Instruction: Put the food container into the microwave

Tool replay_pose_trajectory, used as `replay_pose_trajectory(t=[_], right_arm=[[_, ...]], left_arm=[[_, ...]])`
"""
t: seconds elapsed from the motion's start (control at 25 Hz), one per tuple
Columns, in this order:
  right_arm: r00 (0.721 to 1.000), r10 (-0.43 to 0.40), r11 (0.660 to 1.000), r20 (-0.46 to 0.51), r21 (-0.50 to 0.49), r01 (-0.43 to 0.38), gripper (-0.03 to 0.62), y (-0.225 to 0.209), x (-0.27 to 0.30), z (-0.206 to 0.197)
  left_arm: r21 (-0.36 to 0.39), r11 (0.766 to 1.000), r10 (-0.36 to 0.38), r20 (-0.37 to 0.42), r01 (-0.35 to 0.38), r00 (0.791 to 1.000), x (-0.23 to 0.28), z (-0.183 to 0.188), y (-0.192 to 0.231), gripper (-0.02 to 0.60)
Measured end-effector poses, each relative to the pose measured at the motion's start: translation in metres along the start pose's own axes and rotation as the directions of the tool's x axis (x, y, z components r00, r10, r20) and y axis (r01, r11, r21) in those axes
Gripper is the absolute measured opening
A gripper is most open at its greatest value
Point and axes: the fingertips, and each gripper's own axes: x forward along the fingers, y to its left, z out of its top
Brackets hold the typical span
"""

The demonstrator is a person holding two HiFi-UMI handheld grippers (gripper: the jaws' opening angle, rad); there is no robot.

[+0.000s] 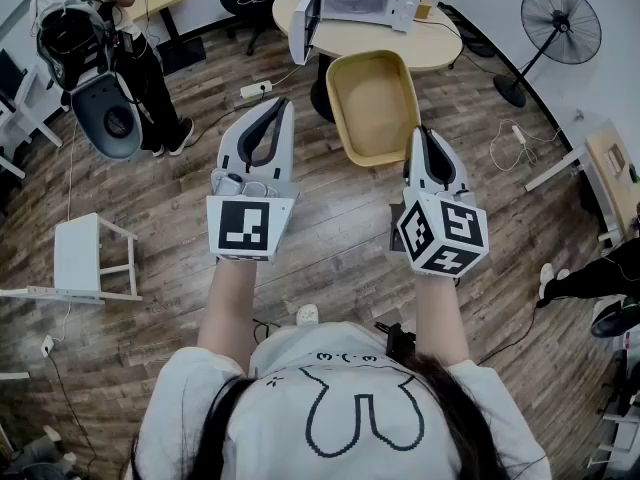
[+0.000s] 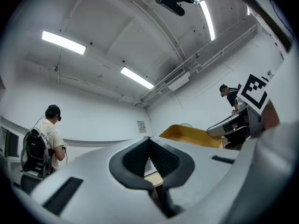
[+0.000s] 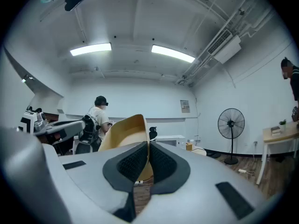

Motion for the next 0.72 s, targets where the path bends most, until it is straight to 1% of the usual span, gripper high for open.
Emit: replay_pose_trajectory(t=[0.12,0.2,0.28,0.4,0.56,0.72], right_arm=[[1.000,0.012,1.000,0.004,-0.021,-0.012,0.038,0.003,-0.008,0.006],[1.000,0.010,0.999,0.007,-0.031,-0.009,0.037,0.002,-0.011,0.009],[1.000,-0.001,0.999,0.009,-0.033,0.002,0.038,-0.001,-0.011,0.010],[1.000,-0.016,0.999,0.013,-0.035,0.016,0.038,-0.003,-0.008,0.010],[1.000,-0.026,0.999,0.015,-0.035,0.026,0.037,-0.009,0.007,0.003],[1.000,-0.028,0.999,0.012,-0.025,0.029,0.037,-0.014,0.037,-0.003]], left_arm=[[0.019,1.000,-0.003,0.050,0.002,0.999,-0.006,0.016,-0.002,0.008],[0.025,1.000,-0.008,0.065,0.006,0.998,-0.008,0.021,-0.004,0.008],[0.023,1.000,-0.016,0.064,0.015,0.998,-0.006,0.020,-0.005,0.008],[0.010,1.000,-0.023,0.036,0.023,0.999,-0.001,0.013,-0.004,0.008],[0.030,0.999,-0.040,0.062,0.038,0.997,0.013,0.011,-0.002,0.008],[0.033,0.999,-0.044,0.053,0.042,0.998,0.035,-0.001,0.006,0.008]])
